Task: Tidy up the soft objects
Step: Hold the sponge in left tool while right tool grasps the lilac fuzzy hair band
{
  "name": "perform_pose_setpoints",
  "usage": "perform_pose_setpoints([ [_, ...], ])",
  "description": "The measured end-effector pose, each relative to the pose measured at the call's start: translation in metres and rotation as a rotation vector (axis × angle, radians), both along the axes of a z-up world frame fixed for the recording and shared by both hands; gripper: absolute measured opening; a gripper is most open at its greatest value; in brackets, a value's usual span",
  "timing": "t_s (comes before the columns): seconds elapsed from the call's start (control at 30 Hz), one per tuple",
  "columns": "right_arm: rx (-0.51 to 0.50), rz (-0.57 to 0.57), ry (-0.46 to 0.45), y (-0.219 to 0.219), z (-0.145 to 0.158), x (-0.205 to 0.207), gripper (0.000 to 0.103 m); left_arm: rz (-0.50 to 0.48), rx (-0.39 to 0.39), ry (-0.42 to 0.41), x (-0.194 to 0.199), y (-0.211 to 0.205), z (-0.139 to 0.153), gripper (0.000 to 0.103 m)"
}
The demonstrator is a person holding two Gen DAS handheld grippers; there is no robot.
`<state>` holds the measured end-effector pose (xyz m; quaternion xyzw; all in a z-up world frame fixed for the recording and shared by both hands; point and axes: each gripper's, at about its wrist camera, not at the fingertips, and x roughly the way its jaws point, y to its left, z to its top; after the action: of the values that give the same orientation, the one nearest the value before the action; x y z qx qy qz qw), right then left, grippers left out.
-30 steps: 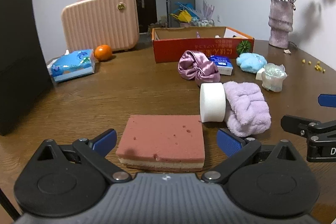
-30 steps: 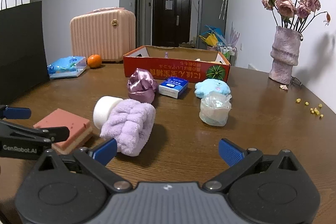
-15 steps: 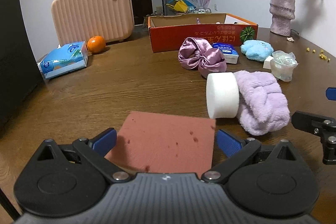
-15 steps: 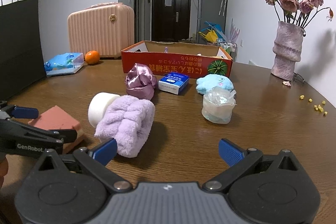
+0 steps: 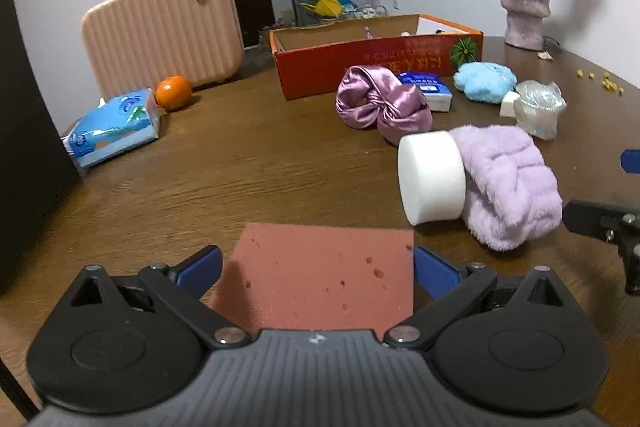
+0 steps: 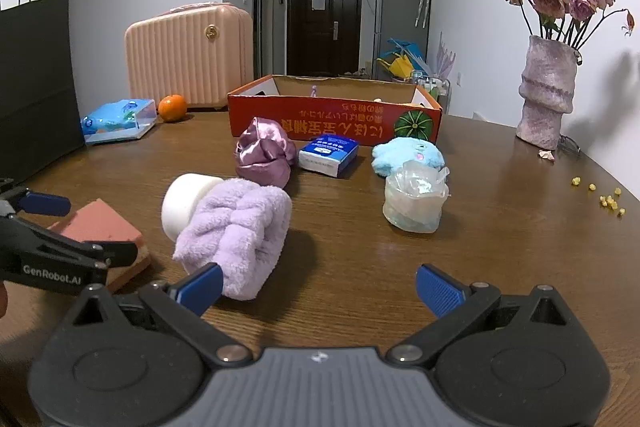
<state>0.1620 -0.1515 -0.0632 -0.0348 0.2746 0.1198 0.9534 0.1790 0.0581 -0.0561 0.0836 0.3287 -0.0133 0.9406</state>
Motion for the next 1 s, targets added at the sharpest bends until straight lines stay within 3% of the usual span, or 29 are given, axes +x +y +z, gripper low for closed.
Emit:
perform_pose_setpoints([
  [0.33,-0.002,0.003,0.003,0.001,0.0,0.001,0.103,0.003,-0.027,-0.012,0.0,0.005,-0.005,0.103],
  [0.6,-0.003,0.007,-0.003,0.004,0.003,-0.002,0.103,-0.009,-0.026,-0.038,-0.007,0.006,-0.004,0.097],
  [1.0,-0.007,0.024,-0.015,0.012,0.01,-0.005,0.103,0.005,-0.016,-0.103,-0.021,0.01,0.011,0.097],
])
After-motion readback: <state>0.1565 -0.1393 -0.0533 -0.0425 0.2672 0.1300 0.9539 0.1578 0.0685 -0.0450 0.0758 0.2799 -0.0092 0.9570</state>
